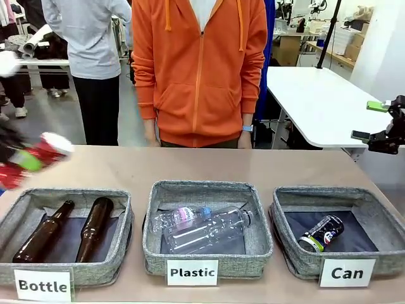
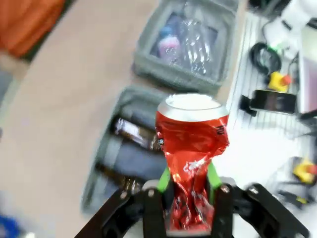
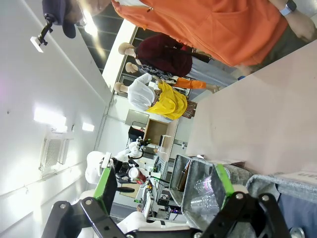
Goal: Sort the can waste into the basket.
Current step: Pick up the can waste from the table and place it in the right Fabric basket.
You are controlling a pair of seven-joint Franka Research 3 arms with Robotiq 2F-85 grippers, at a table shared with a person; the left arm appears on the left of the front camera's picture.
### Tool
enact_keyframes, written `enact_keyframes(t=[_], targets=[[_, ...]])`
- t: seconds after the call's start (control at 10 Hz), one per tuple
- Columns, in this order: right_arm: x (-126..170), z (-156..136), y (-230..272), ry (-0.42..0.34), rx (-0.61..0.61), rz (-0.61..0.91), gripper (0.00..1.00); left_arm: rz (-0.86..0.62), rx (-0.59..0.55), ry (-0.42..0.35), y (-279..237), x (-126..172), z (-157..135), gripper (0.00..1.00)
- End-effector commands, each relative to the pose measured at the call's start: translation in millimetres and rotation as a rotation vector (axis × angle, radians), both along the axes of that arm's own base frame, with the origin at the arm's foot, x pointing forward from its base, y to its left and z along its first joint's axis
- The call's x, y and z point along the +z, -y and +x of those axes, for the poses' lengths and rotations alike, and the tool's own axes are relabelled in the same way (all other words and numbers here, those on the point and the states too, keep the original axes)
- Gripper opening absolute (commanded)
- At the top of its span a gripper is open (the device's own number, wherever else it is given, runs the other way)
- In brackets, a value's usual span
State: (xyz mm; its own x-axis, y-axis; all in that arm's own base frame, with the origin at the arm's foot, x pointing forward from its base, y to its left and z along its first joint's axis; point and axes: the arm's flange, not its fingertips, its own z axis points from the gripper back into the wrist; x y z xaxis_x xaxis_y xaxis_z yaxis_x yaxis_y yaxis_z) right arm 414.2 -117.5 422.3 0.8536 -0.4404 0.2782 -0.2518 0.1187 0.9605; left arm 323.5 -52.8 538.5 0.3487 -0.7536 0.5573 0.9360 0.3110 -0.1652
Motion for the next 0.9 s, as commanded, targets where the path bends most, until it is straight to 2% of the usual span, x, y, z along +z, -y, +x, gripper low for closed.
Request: enact_keyframes(t=[0.0, 0.1, 0.2, 0.3, 0.4, 0.5, 0.8], targets=[[2, -3, 1, 0.004, 0.011, -0.002, 1.0, 0.057, -0.101, 0.166, 93, -16, 2, 0.27], [2, -3, 1, 0.004, 0.011, -0.002, 1.0, 0.079, -0.196, 0.188, 139, -21, -4, 0.27], [2, -3, 1, 0.004, 0.011, -0.002, 1.0, 0.107, -0.213, 0.274, 176, -28, -11, 0.27], [2, -3, 1, 0.004, 0.011, -0.002, 1.0, 0.13, -0.213, 0.262, 192, -31, -11, 0.27], [2, -3, 1, 0.004, 0.011, -0.002, 1.0, 0.132, -0.137, 0.266, 190, -29, -5, 0.27], [2, -3, 1, 0.004, 0.011, -0.002, 1.0, 0.11, -0.252, 0.262, 199, -25, -34, 0.27], [2, -3, 1, 0.004, 0.011, -0.002, 1.0, 0.11, -0.252, 0.262, 199, -25, -34, 0.27]])
